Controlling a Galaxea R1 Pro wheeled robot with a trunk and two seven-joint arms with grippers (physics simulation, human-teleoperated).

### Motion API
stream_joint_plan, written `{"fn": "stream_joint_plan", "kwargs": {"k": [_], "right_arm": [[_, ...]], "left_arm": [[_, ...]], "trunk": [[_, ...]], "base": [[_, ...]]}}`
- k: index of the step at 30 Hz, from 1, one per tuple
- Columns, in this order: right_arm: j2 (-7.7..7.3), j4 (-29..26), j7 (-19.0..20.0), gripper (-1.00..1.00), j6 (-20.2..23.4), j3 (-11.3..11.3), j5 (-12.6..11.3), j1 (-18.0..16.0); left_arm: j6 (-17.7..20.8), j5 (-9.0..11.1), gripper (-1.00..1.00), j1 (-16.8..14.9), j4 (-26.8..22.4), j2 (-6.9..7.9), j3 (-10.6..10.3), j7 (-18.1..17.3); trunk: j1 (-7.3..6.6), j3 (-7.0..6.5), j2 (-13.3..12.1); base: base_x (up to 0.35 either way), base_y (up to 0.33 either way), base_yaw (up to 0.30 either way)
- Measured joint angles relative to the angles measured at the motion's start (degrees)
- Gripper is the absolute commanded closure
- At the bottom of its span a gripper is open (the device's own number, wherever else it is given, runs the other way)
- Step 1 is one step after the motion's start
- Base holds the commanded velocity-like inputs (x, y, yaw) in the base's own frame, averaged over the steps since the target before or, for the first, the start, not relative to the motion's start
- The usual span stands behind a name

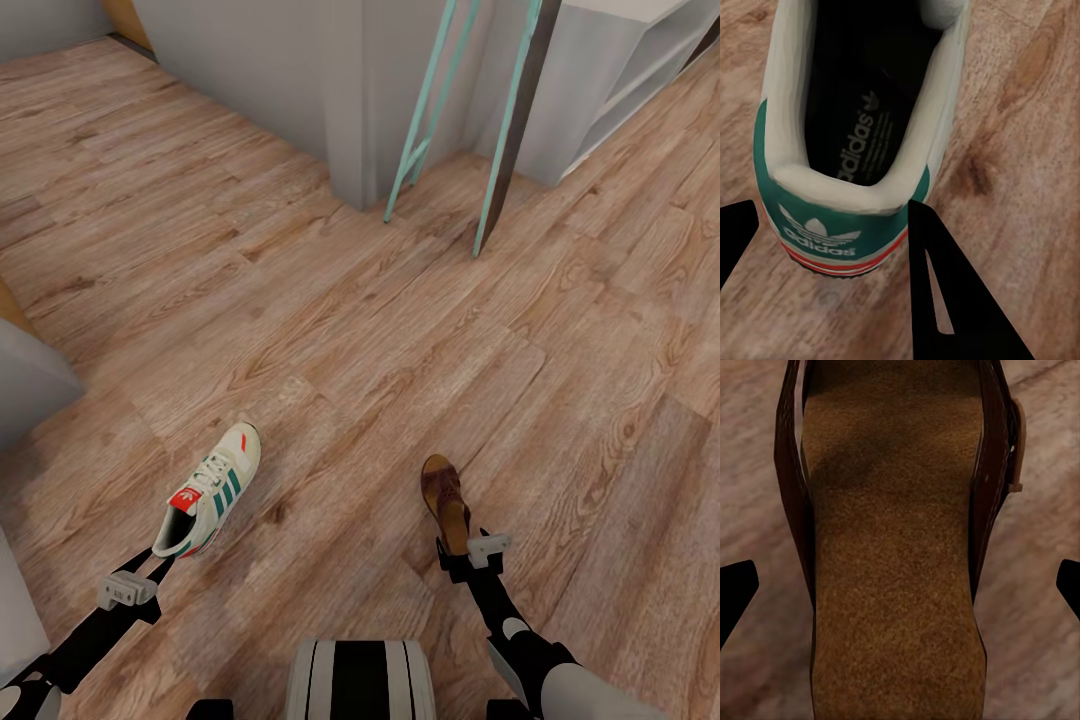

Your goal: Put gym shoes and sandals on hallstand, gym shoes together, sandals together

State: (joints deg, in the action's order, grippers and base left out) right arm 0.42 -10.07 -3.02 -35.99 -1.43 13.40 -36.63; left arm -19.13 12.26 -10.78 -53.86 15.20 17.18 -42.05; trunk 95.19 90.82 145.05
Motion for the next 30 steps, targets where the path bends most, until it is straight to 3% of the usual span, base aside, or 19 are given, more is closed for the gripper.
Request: {"fn": "stream_joint_plan", "kwargs": {"k": [5,30], "right_arm": [[0.0,0.0,0.0,-1.0,0.0,0.0,0.0,0.0],[0.0,0.0,0.0,-1.0,0.0,0.0,0.0,0.0]], "left_arm": [[0.0,-0.1,1.0,0.0,0.0,0.0,0.0,0.0],[0.0,0.0,1.0,0.0,0.0,0.0,0.0,0.0]], "trunk": [[0.13,1.1,0.1],[0.13,1.11,0.1]], "base": [[0.0,0.0,0.0],[0.0,0.0,0.0]]}}
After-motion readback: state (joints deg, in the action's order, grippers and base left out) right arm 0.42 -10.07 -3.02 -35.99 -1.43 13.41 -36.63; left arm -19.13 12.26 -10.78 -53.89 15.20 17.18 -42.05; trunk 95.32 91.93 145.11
